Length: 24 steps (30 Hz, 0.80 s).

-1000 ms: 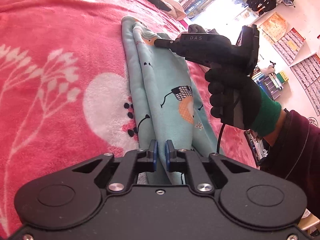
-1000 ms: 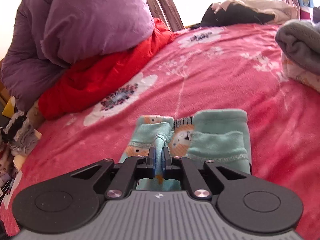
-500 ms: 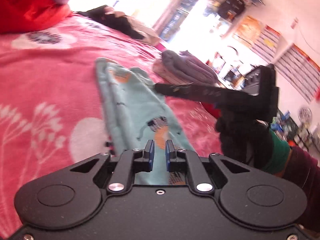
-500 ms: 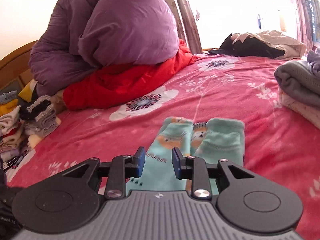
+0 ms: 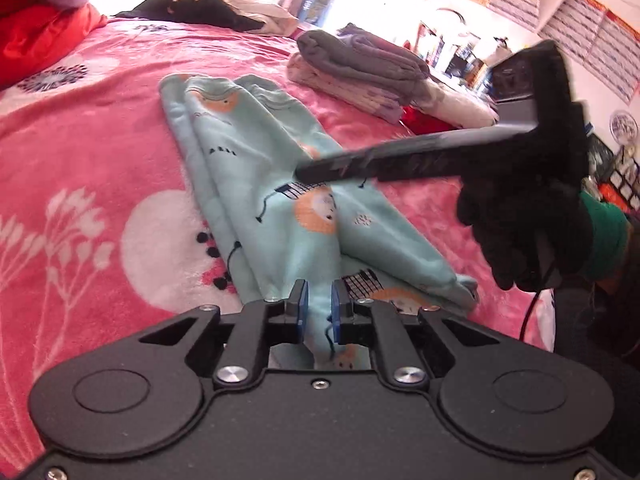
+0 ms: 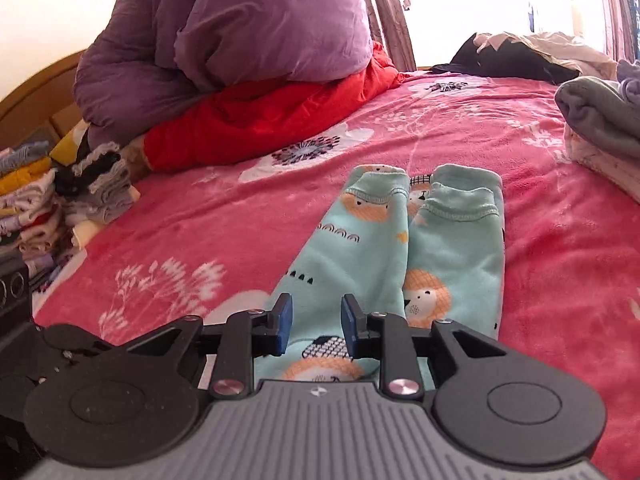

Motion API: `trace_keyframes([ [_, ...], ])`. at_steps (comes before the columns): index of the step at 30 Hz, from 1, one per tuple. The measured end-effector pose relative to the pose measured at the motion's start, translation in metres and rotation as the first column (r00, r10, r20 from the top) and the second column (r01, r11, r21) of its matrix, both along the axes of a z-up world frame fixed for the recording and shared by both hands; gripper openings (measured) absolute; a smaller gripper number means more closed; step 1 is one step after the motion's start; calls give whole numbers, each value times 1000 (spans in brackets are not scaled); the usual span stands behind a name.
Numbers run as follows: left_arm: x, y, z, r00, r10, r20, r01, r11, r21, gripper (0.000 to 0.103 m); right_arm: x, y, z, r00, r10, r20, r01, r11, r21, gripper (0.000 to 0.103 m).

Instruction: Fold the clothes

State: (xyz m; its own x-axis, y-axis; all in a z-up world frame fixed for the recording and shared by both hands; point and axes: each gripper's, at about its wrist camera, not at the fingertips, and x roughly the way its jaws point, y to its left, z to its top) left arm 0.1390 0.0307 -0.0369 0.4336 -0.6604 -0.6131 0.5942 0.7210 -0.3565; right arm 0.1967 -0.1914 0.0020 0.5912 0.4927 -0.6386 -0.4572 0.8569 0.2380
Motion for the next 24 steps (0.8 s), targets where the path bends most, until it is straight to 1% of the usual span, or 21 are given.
trace_keyframes([
  [1,0,-3,-4,1000,7,0,-7,999,44,9,-1,4,-7,1000,10,-14,-11,999,-49,26],
  [2,-1,-5,-8,1000,10,10,-11,997,71,9,-1,7,-20,1000,18,-21,-20,996,-90,26],
  [3,-2,-5,-10,1000,13,14,-14,998,66,9,-2,8,-27,1000,22,-9,-23,996,-91,26],
  [4,-3,-4,-8,1000,20,12,-20,998,58,9,-3,7,-27,1000,14,-8,-15,997,-78,26],
  [6,-11,-3,3,999,1,43,-3,999,43,9,-5,5,-14,1000,-10,-16,9,999,-47,27],
  [7,-14,-3,6,999,-5,51,3,999,36,10,-11,3,-3,1000,-15,8,15,1000,-10,28],
  [8,-14,-4,6,999,6,45,-8,999,39,14,-16,1,6,999,-18,30,17,1000,22,28],
  [9,-13,-6,1,999,25,29,-27,998,51,15,-20,1,12,999,-19,43,18,999,27,26],
  [10,-10,-9,-6,999,45,10,-46,997,66,15,-20,4,8,999,-19,29,19,1000,-10,26],
  [12,-12,-10,-11,997,73,2,-73,996,51,16,-14,13,-13,999,-10,-34,6,992,-122,30],
  [13,-16,-9,-7,997,82,11,-82,996,44,16,-16,15,-20,1000,0,-30,-4,990,-144,30],
  [14,-20,-7,-2,996,88,26,-89,995,35,17,-21,13,-18,1000,-7,-8,6,992,-129,30],
  [15,-26,-4,3,994,102,43,-103,995,17,18,-26,8,-12,999,-32,-2,32,995,-90,30],
  [16,-30,1,5,990,131,46,-131,991,-5,26,-33,0,-5,998,-57,3,57,998,-26,30],
  [17,-33,6,6,985,166,38,-165,986,-26,37,-41,-9,0,997,-82,10,82,996,43,31],
  [19,-38,16,5,971,238,7,-237,970,-55,49,-60,-31,4,987,-158,10,155,978,141,34],
  [20,-40,21,5,964,266,-13,-266,961,-68,49,-70,-42,5,980,-198,6,193,964,183,35],
  [21,-42,25,4,957,289,-38,-291,953,-85,50,-81,-55,5,970,-242,-5,237,944,230,39],
  [22,-44,29,3,950,307,-65,-312,944,-107,54,-93,-70,1,957,-288,-31,285,916,282,46],
  [23,-46,33,2,942,322,-98,-333,933,-135,59,-104,-84,-5,941,-332,-63,334,882,334,51],
  [24,-47,37,1,931,338,-138,-358,919,-166,61,-116,-100,-13,923,-373,-99,381,840,386,59],
])
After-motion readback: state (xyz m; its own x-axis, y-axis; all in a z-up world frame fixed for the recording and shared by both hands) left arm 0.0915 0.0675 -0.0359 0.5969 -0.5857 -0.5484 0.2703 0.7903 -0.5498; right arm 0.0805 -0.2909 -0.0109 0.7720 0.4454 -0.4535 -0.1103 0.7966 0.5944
